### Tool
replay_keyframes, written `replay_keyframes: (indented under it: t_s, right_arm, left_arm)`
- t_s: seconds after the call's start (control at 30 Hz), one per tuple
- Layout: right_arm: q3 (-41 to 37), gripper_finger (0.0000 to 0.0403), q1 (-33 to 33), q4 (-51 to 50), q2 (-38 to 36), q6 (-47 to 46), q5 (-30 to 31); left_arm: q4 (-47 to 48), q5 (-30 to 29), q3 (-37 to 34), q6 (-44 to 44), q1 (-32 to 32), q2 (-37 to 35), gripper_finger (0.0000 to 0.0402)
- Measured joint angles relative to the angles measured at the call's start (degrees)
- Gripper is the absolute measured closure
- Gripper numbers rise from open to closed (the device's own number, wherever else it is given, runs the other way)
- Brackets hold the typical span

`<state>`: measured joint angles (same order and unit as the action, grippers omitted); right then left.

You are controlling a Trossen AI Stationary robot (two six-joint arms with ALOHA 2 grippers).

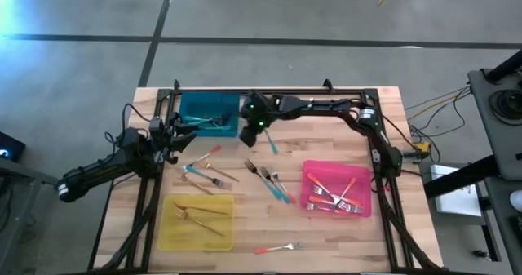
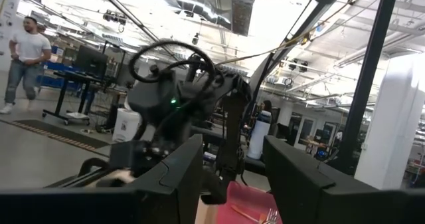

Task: Sort silverware by color (type)
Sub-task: Put the blue fork into the blue bin

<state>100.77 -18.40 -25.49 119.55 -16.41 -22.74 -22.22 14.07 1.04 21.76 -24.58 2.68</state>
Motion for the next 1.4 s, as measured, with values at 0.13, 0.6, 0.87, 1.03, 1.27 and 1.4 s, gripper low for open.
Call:
replay_keyframes:
  t_s: [0.13, 0.6, 0.87, 1.03, 1.27, 1.4]
  right_arm:
    - [0.1, 0.0318, 0.2, -13.5, -1.7, 0.7, 12.3]
    - [-0.2, 0.0273, -0.1, -18.2, 2.3, -0.2, 22.1]
    - [-0.2, 0.0265, -0.8, -18.5, 4.0, -6.1, 24.8]
    - [-0.3, 0.0277, -0.7, -18.8, 5.3, -6.0, 24.8]
    - [-0.3, 0.0338, -0.7, -18.4, 5.7, -3.6, 26.5]
    - [-0.3, 0.0387, -0.8, -17.5, 5.7, -2.6, 26.8]
  left_arm:
    - [0.0, 0.0, 0.0, 0.0, 0.0, 0.0, 0.0260]
    - [0.1, 0.0, 0.0, 0.0, 0.0, 0.0, 0.0260]
    - [0.0, 0.0, 0.0, 0.0, 0.0, 0.0, 0.0260]
    - [0.0, 0.0, 0.0, 0.0, 0.0, 0.0, 0.0260]
    - [0.0, 0.0, 0.0, 0.0, 0.0, 0.0, 0.0260]
    - [0.0, 0.0, 0.0, 0.0, 0.0, 0.0, 0.0260]
